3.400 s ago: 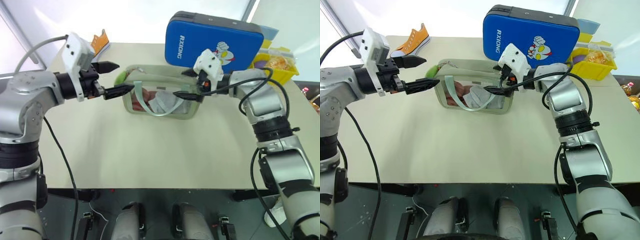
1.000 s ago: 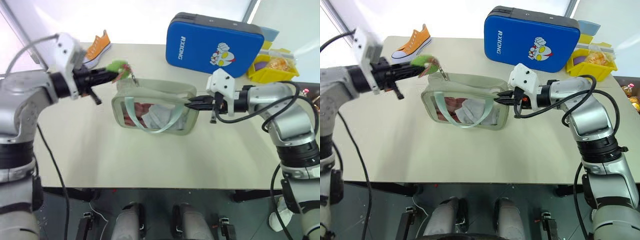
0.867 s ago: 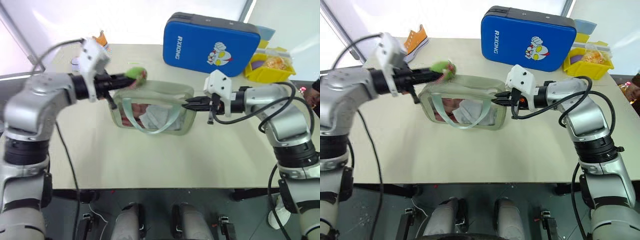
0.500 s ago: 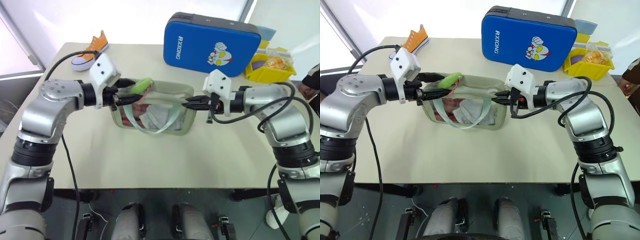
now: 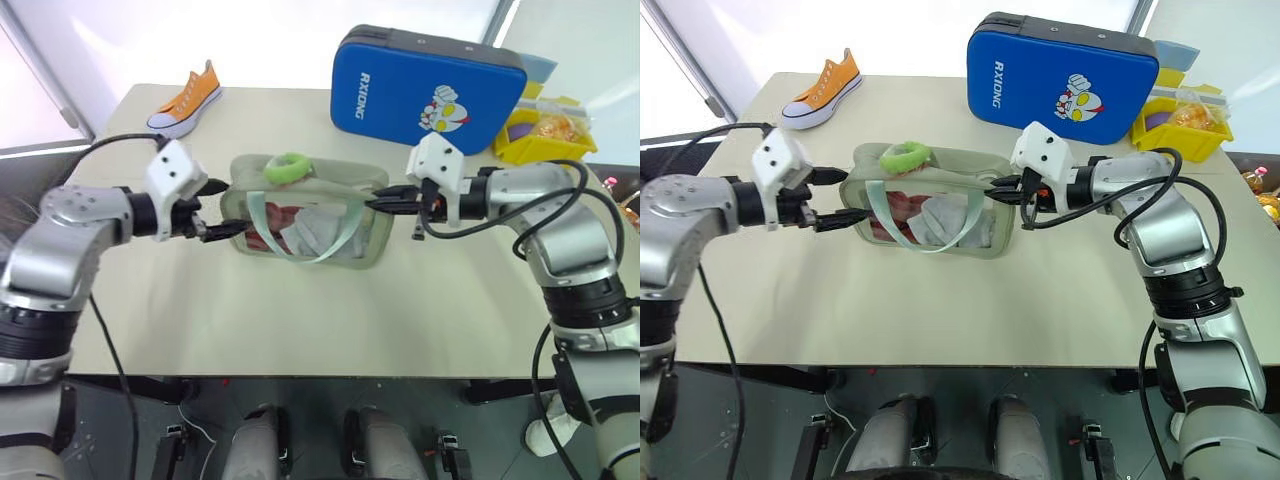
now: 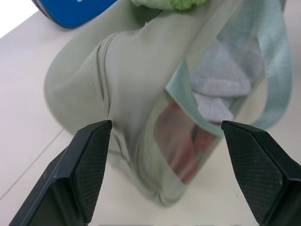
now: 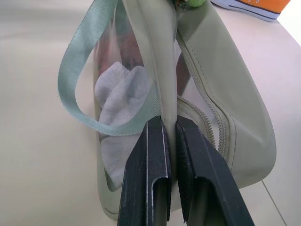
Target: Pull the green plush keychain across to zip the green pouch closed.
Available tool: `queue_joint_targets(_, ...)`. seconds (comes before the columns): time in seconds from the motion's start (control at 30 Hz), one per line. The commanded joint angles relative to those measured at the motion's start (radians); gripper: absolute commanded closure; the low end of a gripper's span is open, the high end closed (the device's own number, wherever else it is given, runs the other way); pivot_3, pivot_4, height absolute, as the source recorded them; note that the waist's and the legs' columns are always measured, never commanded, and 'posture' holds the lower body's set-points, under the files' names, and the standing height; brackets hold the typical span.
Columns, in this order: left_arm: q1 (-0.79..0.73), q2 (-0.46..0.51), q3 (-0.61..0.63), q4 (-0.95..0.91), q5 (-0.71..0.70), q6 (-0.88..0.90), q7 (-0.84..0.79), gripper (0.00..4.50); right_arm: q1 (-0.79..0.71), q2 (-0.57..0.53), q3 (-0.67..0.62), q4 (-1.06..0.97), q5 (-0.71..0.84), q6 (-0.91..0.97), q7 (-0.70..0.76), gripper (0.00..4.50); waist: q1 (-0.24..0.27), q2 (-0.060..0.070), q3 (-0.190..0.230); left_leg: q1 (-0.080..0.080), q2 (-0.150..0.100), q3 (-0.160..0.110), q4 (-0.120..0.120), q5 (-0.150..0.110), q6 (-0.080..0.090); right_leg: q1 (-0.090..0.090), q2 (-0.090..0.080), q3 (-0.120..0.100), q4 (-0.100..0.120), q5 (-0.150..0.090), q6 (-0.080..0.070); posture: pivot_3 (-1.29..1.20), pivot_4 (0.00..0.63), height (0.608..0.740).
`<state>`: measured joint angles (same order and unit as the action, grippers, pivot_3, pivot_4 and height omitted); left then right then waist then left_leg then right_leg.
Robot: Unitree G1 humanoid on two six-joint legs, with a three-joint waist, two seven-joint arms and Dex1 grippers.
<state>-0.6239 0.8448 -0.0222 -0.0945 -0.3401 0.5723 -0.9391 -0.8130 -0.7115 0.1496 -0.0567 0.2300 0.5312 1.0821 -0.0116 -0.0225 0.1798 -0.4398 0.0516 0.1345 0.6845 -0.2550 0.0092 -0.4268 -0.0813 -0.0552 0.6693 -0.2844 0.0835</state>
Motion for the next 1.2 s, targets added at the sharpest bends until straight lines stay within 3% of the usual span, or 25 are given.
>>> queue_joint_targets(0.03, -0.021, -0.026, 0.014, 0.042, 0.045, -0.063, 0.043, 0.75, -0.022, 0.004, -0.003, -0.029, 0.010, 0.005, 0.003, 4.50, -0.003, 0.000, 0.000, 0.000, 0.000, 0.000, 0.000, 0.000, 0.000, 0.000, 0.000, 0.000, 0.000, 0.000, 0.000, 0.00, 0.150, 0.740)
queue_joint_targets(0.1, -0.018, -0.029, 0.026, 0.048, 0.036, -0.065, 0.028, 1.33, -0.021, 0.003, -0.003, -0.031, 0.009, 0.007, 0.002, 4.50, -0.004, 0.000, 0.000, 0.000, 0.000, 0.000, 0.000, 0.000, 0.000, 0.000, 0.001, 0.000, 0.000, 0.000, 0.000, 0.00, 0.150, 0.740)
queue_joint_targets(0.3, -0.014, -0.026, 0.037, 0.029, 0.022, -0.045, 0.005, 4.33, -0.023, 0.008, -0.007, -0.032, 0.009, 0.015, -0.008, 4.50, -0.002, 0.000, 0.000, 0.000, 0.000, 0.000, 0.000, 0.000, 0.000, 0.000, 0.000, 0.000, 0.000, 0.000, 0.000, 0.00, 0.150, 0.740)
queue_joint_targets(0.33, -0.015, -0.027, 0.035, 0.026, 0.024, -0.040, 0.007, 4.43, -0.023, 0.009, -0.009, -0.033, 0.012, 0.020, -0.009, 4.50, -0.002, 0.000, 0.000, 0.000, 0.000, 0.000, 0.000, 0.000, 0.000, 0.000, 0.000, 0.000, 0.000, 0.000, 0.000, 0.00, 0.150, 0.740)
queue_joint_targets(0.43, -0.017, -0.032, 0.030, 0.010, 0.020, -0.026, 0.008, 4.50, -0.046, 0.005, -0.015, -0.034, 0.020, 0.031, -0.003, 3.44, -0.001, 0.000, 0.000, 0.000, 0.000, 0.000, 0.000, 0.000, 0.000, 0.000, 0.000, 0.000, 0.000, 0.000, 0.000, 0.00, 0.150, 0.740)
queue_joint_targets(0.53, -0.015, -0.033, 0.029, 0.001, 0.018, -0.021, 0.008, 4.50, -0.104, 0.018, -0.016, -0.037, 0.025, 0.032, -0.007, 1.95, -0.001, 0.000, 0.000, 0.000, 0.000, 0.000, 0.000, 0.000, 0.000, 0.000, 0.000, 0.000, 0.000, 0.000, 0.000, 0.00, 0.150, 0.740)
queue_joint_targets(0.7, -0.015, -0.031, 0.034, -0.008, 0.014, -0.007, 0.006, 4.50, -0.200, 0.153, 0.012, -0.059, 0.026, 0.023, -0.088, 1.95, -0.004, 0.000, 0.000, 0.000, 0.000, 0.000, 0.000, 0.000, 0.000, -0.001, 0.000, 0.000, 0.001, 0.000, 0.000, 0.00, 0.150, 0.740)
queue_joint_targets(0.9, -0.021, -0.037, 0.038, -0.019, 0.000, 0.014, 0.007, 4.50, -0.208, 0.290, 0.109, 0.009, -0.070, -0.097, -0.164, 1.95, 0.000, 0.000, 0.000, -0.001, 0.000, 0.000, 0.000, 0.000, 0.000, -0.001, -0.001, 0.000, 0.001, 0.000, 0.000, 0.00, 0.150, 0.740)
queue_joint_targets(1.03, -0.019, -0.035, 0.038, -0.023, -0.001, 0.014, 0.012, 4.50, -0.197, 0.297, 0.122, 0.055, -0.100, -0.152, -0.166, 1.95, 0.001, 0.000, 0.000, -0.002, 0.000, -0.001, 0.000, 0.000, 0.000, -0.001, -0.001, 0.000, 0.000, 0.000, 0.000, 0.00, 0.150, 0.740)
queue_joint_targets(1.2, -0.008, -0.024, 0.050, -0.031, -0.003, 0.015, 0.015, 4.50, -0.143, 0.228, 0.078, -0.077, -0.030, -0.035, -0.114, 1.95, 0.000, 0.000, 0.000, -0.002, 0.000, -0.001, 0.000, 0.000, 0.000, -0.001, -0.001, 0.000, 0.001, 0.000, 0.000, 0.00, 0.150, 0.740)
